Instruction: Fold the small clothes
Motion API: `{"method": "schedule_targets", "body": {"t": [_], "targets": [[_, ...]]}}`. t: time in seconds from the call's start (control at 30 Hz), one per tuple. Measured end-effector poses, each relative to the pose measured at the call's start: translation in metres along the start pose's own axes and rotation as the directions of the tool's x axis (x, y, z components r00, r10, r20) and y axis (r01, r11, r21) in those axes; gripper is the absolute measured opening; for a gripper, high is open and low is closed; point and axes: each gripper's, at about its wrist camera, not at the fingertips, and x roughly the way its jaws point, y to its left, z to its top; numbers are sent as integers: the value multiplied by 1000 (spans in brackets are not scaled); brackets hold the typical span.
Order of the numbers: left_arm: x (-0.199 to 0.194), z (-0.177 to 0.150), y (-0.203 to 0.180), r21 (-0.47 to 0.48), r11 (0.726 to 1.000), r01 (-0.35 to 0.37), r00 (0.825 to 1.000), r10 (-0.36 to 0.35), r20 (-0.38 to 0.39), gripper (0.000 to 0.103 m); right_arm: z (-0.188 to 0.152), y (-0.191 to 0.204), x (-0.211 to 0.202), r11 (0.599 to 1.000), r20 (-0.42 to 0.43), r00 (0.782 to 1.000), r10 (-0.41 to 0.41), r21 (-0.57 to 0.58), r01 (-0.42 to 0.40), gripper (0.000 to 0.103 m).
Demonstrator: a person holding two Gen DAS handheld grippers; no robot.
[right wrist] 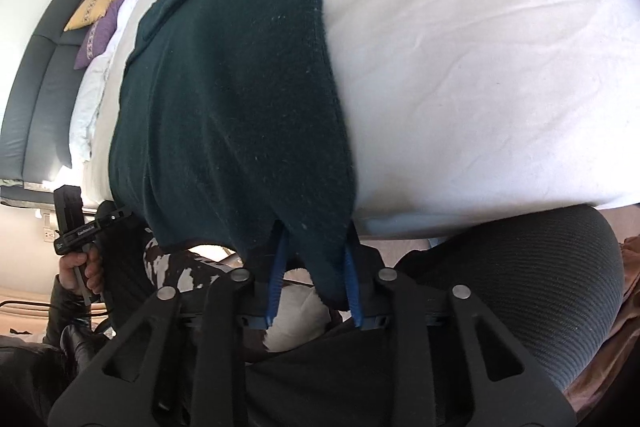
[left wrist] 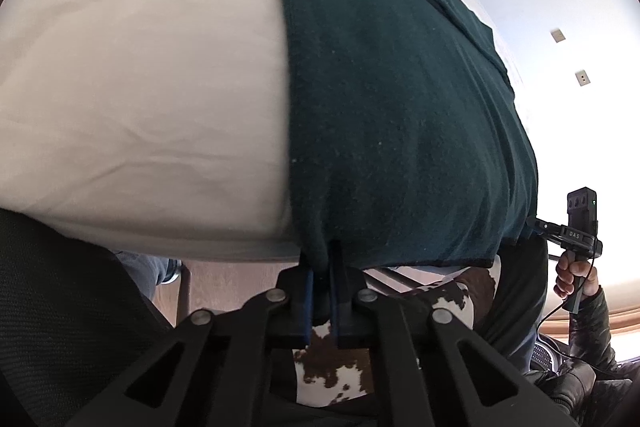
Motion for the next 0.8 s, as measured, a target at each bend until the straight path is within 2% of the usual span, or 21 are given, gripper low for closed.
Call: {"method": "schedule_targets", "body": {"t": [0.13, 0.27, 0.37, 0.67, 0.73, 0.77, 0.8], "targets": [[-2, -1, 1, -3, 1000, 10, 1000, -10, 5, 5, -6, -11, -15, 998, 52, 997, 61, 14, -62, 24], [-3, 0, 3, -12, 1000, 19, 1000, -19, 10, 5, -10, -25, -31, 987, 129, 981, 142, 55, -150, 24], [-3, -1, 2, -8, 1000, 21, 1000, -21, 12, 5, -12, -28, -35, 978, 149, 971, 188, 59, -199, 25], [-7, -1, 3, -1, 1000, 31, 999, -31, 14, 5, -16, -14, -17, 975, 118, 968, 221, 11, -224, 24], [-6, -1, 2, 1, 1000, 29, 999, -29, 13, 5, -17, -16, -17, 978, 116, 972, 206, 14, -209, 18], [-6, 0, 2, 1, 1000, 29, 1000, -29, 13, 5, -17, -18, -17, 980, 116, 974, 196, 16, -199, 9], [-6, 0, 2, 1, 1000, 29, 999, -29, 13, 5, -18, -19, -17, 981, 120, 975, 187, 20, -191, 8]]}}
